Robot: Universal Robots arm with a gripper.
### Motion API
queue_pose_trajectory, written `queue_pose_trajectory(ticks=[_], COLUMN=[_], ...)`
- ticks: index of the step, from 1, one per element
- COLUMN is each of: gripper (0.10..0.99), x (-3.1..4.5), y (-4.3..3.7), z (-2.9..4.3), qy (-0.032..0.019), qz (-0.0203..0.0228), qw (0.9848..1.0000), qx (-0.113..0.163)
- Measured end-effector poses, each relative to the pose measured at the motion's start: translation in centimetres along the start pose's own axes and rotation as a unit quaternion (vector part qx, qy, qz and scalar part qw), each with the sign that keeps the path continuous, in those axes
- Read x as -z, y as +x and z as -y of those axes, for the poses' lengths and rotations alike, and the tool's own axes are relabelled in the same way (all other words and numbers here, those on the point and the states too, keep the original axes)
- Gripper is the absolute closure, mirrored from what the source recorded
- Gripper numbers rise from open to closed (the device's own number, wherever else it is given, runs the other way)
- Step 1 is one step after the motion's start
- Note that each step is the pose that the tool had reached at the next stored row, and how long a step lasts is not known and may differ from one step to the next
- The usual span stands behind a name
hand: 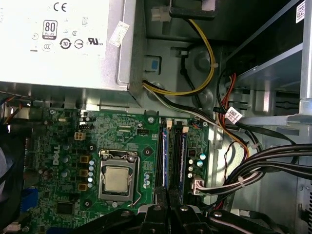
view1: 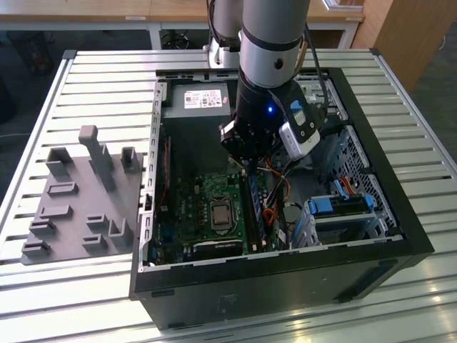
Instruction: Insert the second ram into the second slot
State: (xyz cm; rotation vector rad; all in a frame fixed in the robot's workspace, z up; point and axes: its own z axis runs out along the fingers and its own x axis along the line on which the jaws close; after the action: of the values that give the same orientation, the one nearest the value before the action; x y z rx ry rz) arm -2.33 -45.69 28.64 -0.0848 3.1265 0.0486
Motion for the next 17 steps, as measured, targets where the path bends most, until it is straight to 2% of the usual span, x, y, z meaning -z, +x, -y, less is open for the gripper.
queue_pose_trajectory(ticks=[17], gripper=[0.957], x=[-0.53], y=[0.01], z=[0.02], qy=[-0.0007], qz=[0.0001], qw=[1.0], qx=[0.0])
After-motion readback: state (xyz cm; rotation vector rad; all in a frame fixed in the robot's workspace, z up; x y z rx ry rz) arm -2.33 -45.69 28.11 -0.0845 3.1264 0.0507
